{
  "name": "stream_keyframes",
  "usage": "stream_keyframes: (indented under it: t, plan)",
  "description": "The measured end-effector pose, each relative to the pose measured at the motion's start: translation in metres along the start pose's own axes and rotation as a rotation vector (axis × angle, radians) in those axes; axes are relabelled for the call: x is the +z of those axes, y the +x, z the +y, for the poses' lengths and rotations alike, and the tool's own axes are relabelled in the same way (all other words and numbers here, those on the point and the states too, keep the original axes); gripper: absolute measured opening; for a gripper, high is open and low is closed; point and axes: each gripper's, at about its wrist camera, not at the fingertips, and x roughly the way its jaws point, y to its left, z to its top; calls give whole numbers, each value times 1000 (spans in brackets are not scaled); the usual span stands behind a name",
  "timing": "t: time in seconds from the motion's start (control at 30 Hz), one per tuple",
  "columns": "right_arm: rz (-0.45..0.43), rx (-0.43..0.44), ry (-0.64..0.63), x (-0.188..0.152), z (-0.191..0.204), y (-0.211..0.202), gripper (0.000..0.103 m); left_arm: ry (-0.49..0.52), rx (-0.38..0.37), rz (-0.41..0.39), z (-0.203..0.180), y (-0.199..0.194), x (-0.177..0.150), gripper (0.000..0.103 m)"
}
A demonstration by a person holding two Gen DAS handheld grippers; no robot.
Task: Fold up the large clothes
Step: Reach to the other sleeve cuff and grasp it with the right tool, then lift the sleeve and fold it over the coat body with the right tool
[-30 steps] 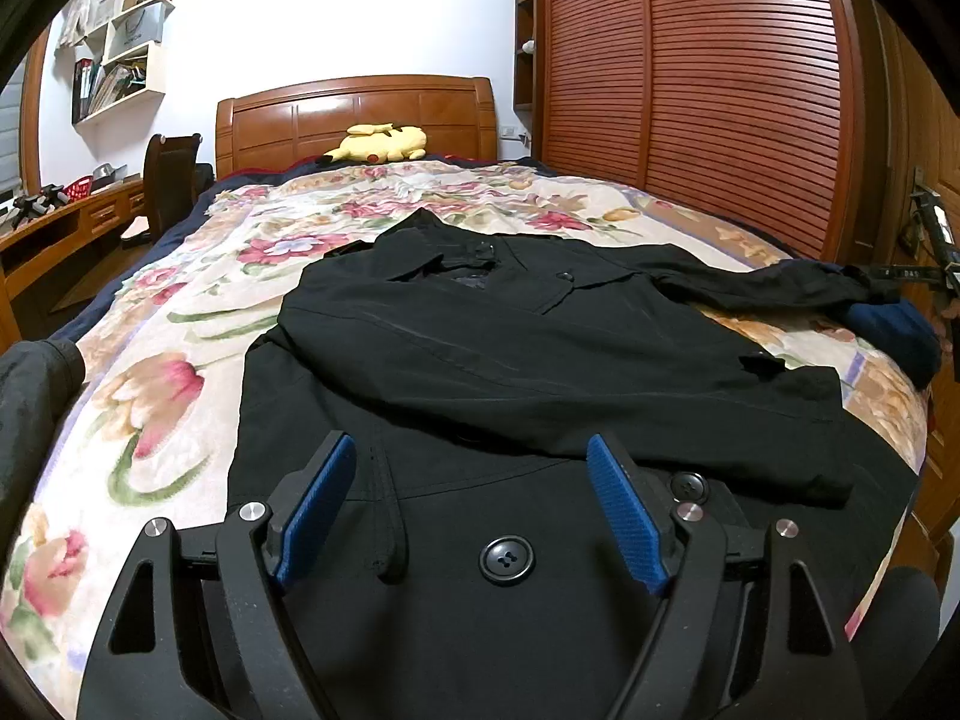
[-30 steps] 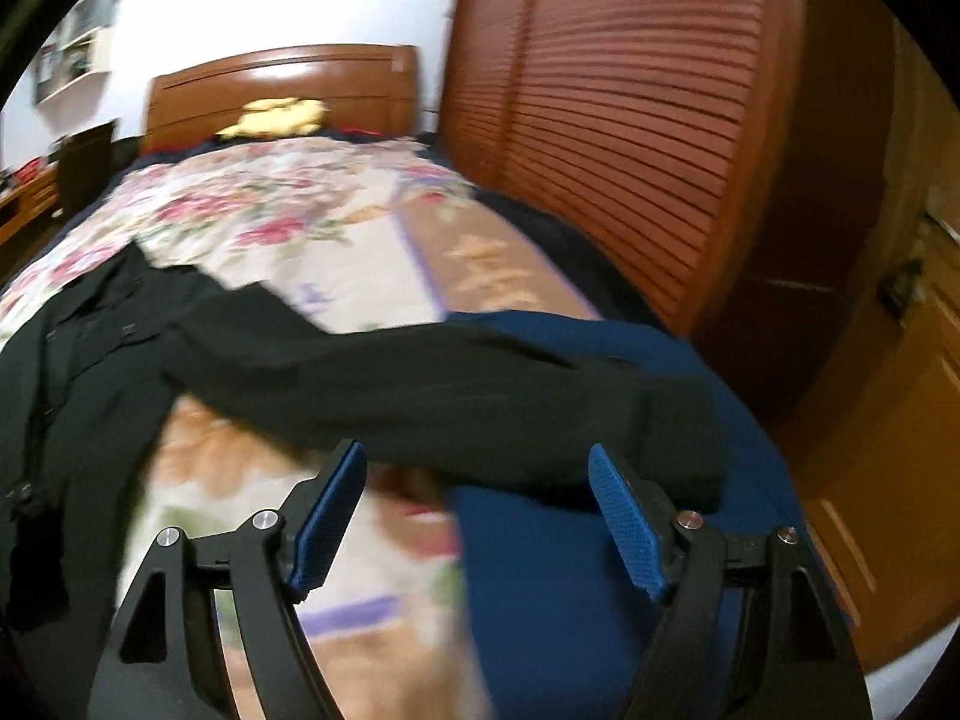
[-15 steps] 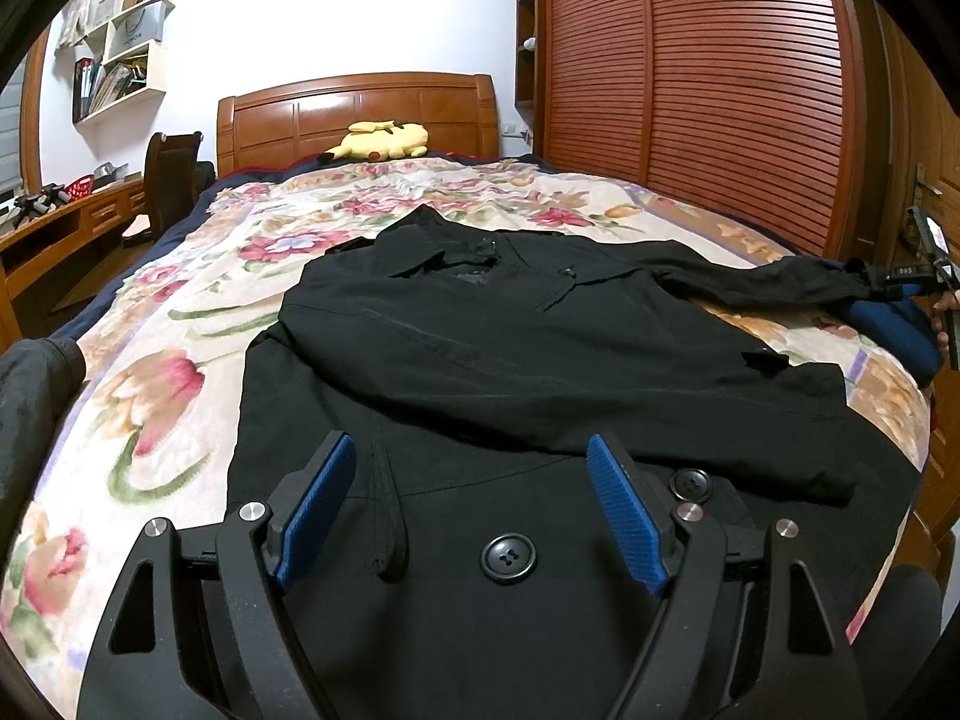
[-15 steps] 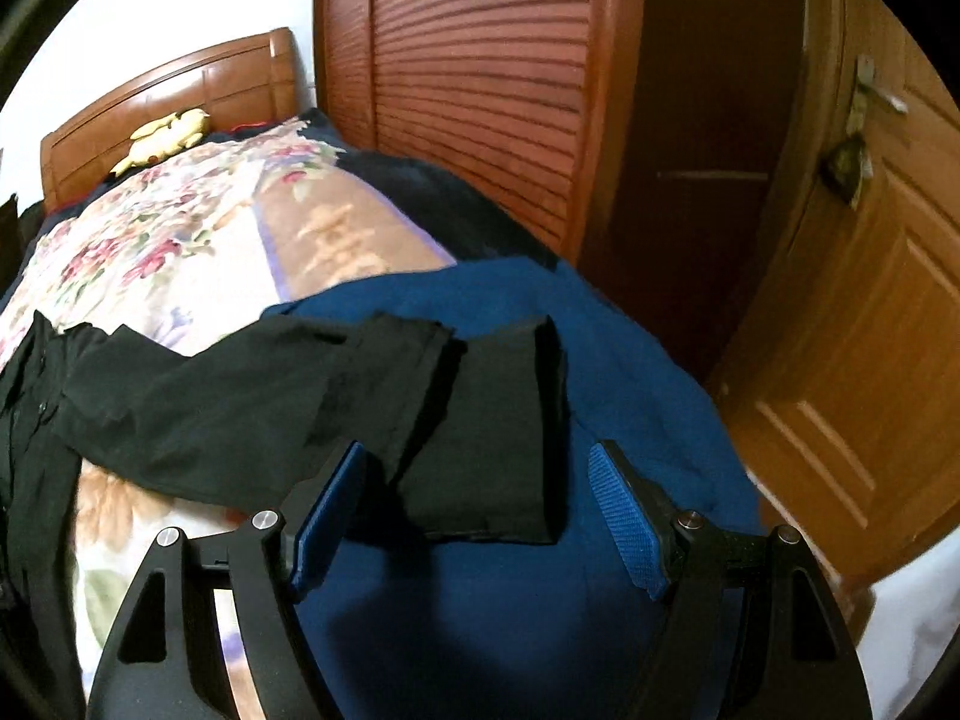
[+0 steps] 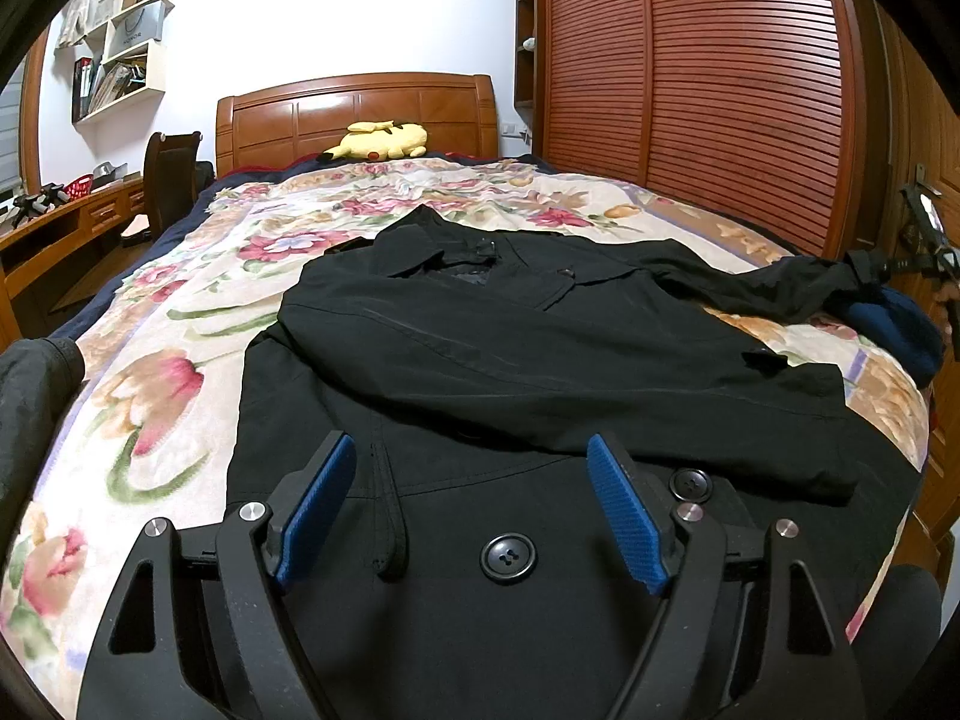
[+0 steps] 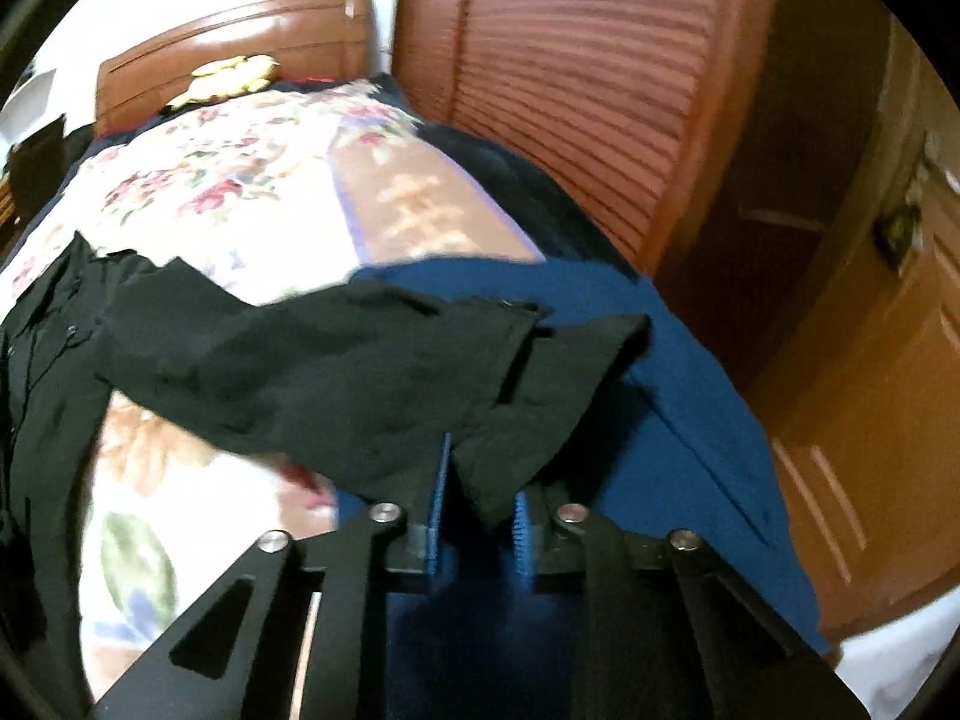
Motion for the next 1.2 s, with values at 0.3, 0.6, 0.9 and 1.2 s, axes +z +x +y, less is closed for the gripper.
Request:
stream_keyframes:
  t: [0.3, 0.6, 0.9, 1.2]
  plan:
    - [-164, 72, -167, 13, 72, -39, 11, -2, -5, 3, 0, 0, -2, 80]
    - [-210, 96, -229, 3, 110, -44, 10, -12, -7, 1, 5, 0, -2, 80]
    - [-290, 181, -273, 13, 143, -86, 10, -21, -12, -4, 9, -3, -2, 80]
    - [-332, 381, -366, -12, 202, -116, 10, -23, -11, -14, 14, -6, -1, 80]
